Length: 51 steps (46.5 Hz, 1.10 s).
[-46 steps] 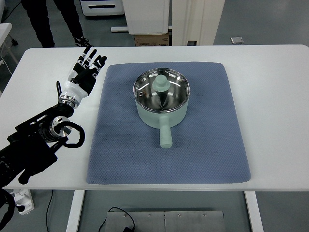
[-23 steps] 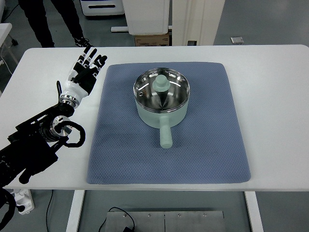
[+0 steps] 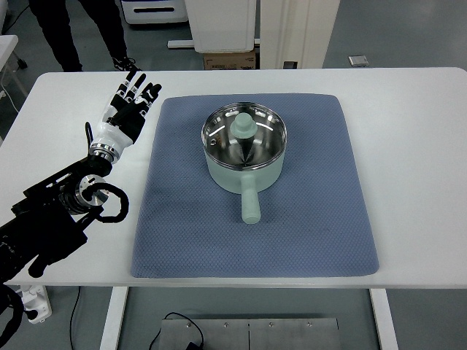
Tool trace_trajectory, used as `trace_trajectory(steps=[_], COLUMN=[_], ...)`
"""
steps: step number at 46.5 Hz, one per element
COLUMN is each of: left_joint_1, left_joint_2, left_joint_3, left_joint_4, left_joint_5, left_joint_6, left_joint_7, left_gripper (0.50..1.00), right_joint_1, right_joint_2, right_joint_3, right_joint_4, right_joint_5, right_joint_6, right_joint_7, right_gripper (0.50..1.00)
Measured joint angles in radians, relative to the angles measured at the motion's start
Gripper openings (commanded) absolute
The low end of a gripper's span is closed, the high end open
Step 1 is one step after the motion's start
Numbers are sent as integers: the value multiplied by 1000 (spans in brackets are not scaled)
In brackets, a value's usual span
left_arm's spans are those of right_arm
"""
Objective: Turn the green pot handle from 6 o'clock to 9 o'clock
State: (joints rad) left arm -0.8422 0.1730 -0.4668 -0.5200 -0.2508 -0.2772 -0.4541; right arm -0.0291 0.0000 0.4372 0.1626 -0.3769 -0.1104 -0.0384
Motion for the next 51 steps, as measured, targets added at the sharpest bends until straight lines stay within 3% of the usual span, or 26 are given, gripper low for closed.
trace_trajectory(steps=[14, 24, 44, 51], left_joint_1=[-14, -34, -37, -41], left_joint_2=[4, 43, 181, 209], left_joint_3=[-5, -67, -163, -163], left_joint_4=[-1, -24, -355, -421], left_joint_5=[14, 106, 288, 402], left_joint_6=[-11, -64, -62, -64], left_joint_7=[0, -24, -31, -32], left_gripper=[1000, 1000, 1000, 1000], right_joint_1=[0, 0, 0, 0], right_joint_2=[0, 0, 0, 0], right_joint_3=[0, 0, 0, 0], right_joint_4=[0, 0, 0, 0], right_joint_5=[1, 1, 1, 1], right_joint_6=[0, 0, 0, 0], right_joint_7=[0, 0, 0, 0], right_gripper=[1000, 1000, 1000, 1000])
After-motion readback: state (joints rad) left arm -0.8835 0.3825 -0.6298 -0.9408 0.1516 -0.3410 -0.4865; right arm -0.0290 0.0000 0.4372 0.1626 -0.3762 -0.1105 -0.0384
